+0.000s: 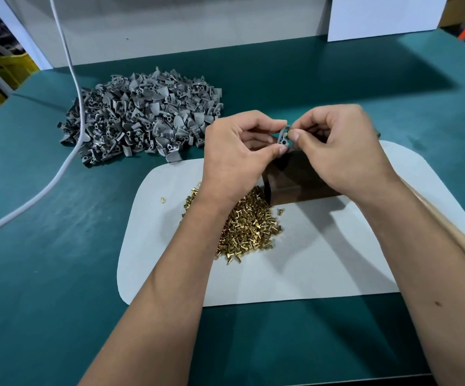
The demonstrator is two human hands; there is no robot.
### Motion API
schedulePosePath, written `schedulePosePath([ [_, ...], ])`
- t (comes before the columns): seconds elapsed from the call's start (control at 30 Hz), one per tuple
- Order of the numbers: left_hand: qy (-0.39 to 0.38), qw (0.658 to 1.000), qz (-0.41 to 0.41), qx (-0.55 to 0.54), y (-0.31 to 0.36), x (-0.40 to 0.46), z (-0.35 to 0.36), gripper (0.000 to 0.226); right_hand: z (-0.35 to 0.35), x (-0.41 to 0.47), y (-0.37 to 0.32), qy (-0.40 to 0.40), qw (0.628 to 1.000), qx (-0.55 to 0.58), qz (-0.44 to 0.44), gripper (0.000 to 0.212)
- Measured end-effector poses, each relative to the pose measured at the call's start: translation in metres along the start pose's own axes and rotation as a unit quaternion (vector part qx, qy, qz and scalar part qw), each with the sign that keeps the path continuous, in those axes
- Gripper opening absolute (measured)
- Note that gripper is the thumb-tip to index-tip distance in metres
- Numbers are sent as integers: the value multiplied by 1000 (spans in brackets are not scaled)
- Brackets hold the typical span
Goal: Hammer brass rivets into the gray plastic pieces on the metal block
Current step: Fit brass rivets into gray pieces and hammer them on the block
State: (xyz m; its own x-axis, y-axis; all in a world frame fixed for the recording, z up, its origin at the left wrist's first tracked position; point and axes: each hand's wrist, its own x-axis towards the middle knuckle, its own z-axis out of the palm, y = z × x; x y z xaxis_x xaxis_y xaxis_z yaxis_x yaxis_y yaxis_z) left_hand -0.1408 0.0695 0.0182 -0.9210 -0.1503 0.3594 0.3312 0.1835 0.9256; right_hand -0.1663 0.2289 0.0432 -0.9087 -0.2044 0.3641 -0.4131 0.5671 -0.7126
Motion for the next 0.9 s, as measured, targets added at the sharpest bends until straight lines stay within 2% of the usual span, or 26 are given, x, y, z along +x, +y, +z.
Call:
schedulePosePath([
  [0.27,33,999,11,33,2,-3,8,33,2,-3,-5,33,998,-57,-4,7],
  [0.4,56,998,2,20,1,-4,13,31,4,-5,-6,52,997,-52,-6,8],
  [0.53,41,999,-13,-17,-3,-2,8,29,1,-3,-4,39,999,-21,-24,10],
  [0.63,22,998,-21,-48,-5,-1,3,30,-6,0,1,15,998,-6,-62,11],
  [0.9,4,997,-17,-76,-9,2,-4,31,-11,2,7,30,978,-46,-202,8],
])
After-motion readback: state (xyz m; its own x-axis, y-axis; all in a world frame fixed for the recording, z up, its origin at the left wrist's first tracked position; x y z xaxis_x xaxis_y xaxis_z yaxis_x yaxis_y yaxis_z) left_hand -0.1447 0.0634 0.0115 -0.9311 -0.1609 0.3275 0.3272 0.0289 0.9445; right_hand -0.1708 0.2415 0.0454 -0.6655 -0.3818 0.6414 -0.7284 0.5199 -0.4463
